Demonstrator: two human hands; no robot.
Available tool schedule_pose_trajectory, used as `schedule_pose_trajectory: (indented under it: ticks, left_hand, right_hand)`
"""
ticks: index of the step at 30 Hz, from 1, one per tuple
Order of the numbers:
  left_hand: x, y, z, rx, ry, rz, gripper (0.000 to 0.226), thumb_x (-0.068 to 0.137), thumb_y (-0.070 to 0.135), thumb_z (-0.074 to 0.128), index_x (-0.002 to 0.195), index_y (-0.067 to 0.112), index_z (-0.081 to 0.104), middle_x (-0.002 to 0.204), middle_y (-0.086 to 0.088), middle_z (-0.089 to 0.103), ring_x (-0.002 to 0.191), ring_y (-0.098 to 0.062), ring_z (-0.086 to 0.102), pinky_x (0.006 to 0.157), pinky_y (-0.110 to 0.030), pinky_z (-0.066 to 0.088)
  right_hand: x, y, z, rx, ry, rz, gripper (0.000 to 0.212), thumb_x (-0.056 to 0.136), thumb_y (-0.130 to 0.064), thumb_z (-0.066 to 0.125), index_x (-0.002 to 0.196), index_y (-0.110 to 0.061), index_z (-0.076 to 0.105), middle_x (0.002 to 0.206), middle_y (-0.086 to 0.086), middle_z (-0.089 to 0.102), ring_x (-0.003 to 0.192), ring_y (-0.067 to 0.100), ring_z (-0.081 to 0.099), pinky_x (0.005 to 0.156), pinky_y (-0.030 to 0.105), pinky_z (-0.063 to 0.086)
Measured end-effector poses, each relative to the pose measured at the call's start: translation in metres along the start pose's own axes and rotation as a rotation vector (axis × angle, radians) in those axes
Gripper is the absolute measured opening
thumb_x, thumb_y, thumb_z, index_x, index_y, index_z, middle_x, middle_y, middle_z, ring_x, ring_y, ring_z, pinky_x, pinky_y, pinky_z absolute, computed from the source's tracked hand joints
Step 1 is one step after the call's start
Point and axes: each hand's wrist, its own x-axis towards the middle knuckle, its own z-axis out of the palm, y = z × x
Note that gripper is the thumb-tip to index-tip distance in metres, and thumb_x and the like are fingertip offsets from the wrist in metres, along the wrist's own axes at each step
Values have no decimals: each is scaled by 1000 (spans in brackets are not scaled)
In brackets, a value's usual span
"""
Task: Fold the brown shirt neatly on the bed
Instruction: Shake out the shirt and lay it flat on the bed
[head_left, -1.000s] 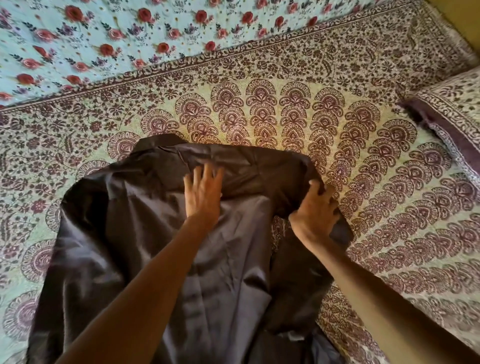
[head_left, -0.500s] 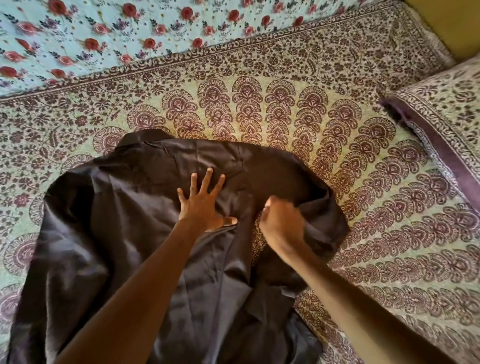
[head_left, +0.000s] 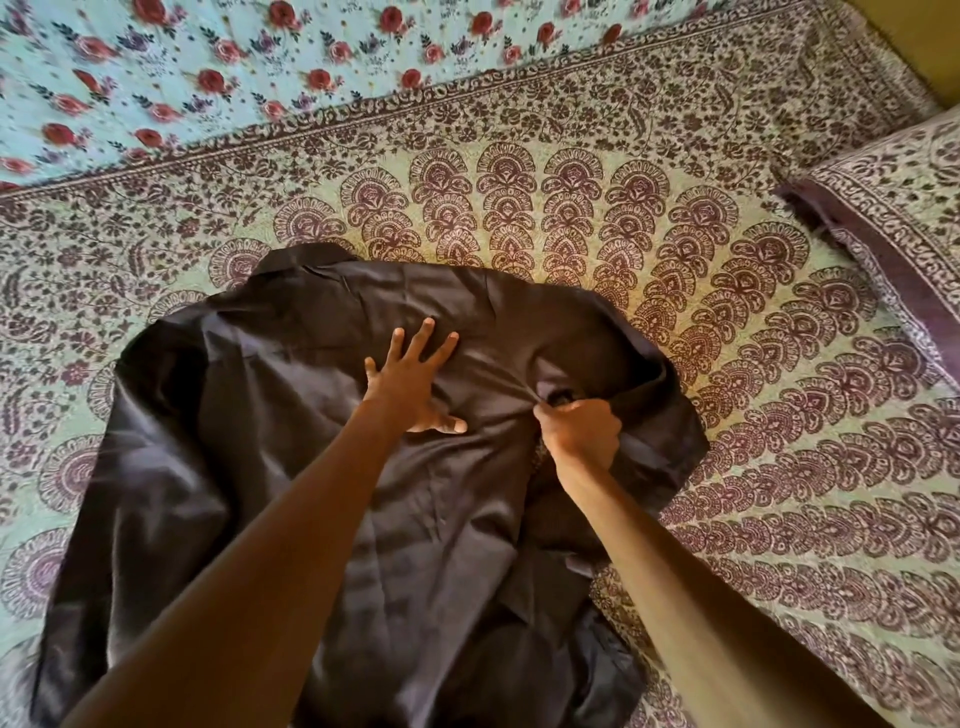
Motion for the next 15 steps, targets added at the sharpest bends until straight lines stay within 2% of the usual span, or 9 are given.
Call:
schedule_pose_trajectory:
  ticks: [4,7,9,11,13,15]
  left_hand:
    - [1,-3,4,-1,6,12,126,58,69,75,149,45,-8,158,10,-24,146,-33,-18,108,-71,8]
    - [-2,-6,6,-81,45,40,115,65,62,76,151,41,4,160,8,-14,148,-31,-12,109,-69,7]
    - [-11,-16,11,-193,183,70,90,76,49,73,150,33,24,161,2,8,147,-30,12,113,-62,16]
    - [-26,-33,20,-301,388,77,62,83,30,70,140,25,45,150,-3,35,134,-30,40,110,-49,35]
    - [-43,-60,28,-307,598,33,45,83,16,67,126,22,58,133,-5,51,120,-29,52,101,-44,45]
    - [-56,-90,28,-279,759,-72,39,82,10,62,118,22,62,123,-5,56,111,-30,55,92,-44,47]
  right_hand:
    - [-3,-5,2,-139,14,-37,40,79,-31,75,108,-5,66,116,17,65,102,36,65,75,41,53]
    - [-18,-7,1,-220,119,-201,24,82,-16,65,105,-10,62,109,13,67,100,35,64,69,37,45]
    - [-31,-12,8,-242,144,-442,16,82,-11,60,96,-18,60,98,8,69,94,32,65,69,34,44]
    - [-40,-23,22,-289,72,-699,12,84,-13,58,92,-21,60,95,4,68,92,28,64,69,34,46]
    - [-49,-37,46,-315,-36,-892,14,87,-15,57,100,-18,60,103,4,62,99,26,59,74,34,44]
    - [-59,-50,78,-394,-54,-1043,26,88,-22,60,114,-18,58,113,6,55,107,27,52,82,37,44]
